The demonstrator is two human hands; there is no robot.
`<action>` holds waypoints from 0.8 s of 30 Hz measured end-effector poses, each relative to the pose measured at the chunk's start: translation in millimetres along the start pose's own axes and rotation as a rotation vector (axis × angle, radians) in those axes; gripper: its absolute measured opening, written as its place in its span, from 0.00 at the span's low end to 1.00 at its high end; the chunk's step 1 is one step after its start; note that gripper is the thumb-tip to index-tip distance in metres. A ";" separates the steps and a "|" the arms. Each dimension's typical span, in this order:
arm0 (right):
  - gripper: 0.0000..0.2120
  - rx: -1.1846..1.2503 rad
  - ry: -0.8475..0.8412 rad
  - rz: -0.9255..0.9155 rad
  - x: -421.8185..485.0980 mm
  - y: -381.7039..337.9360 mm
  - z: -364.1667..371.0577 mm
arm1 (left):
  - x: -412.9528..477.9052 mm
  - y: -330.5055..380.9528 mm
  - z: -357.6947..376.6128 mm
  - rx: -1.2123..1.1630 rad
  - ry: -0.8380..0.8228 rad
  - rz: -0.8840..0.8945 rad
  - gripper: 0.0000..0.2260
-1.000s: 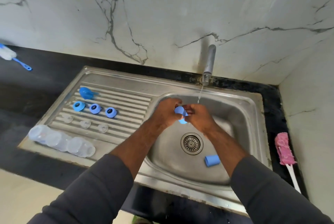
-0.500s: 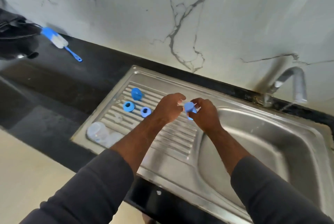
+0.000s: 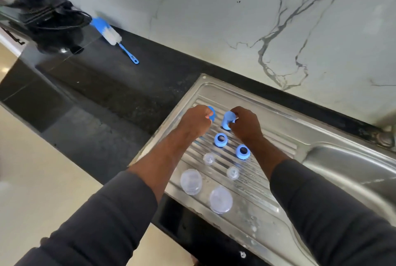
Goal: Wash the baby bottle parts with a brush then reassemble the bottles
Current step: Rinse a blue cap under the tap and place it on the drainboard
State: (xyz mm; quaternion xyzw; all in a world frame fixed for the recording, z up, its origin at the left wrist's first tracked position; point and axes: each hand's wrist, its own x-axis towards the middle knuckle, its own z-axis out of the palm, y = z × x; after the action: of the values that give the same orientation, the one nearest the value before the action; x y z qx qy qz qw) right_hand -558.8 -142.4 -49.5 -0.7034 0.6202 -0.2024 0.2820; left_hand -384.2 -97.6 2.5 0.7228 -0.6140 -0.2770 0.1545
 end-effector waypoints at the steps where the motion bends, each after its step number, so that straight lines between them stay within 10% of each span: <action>1: 0.14 -0.011 -0.002 0.005 0.1 -0.8 1.4 | 0.9 -1.1 0.9 0.001 0.000 -0.003 0.15; 12: 0.32 -0.066 -0.059 0.046 -7.2 5.3 -6.5 | 3.6 8.4 19.3 -0.039 -0.060 -0.042 0.13; 24: 0.07 0.043 0.157 0.155 -102.7 97.9 -101.1 | -43.0 138.2 87.0 -0.078 -0.229 0.201 0.05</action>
State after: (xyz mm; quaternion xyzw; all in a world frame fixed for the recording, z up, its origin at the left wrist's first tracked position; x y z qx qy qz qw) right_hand -712.5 -62.8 -29.5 -0.6291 0.6885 -0.2475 0.2625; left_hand -550.3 -73.0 20.0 0.6149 -0.6856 -0.3644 0.1382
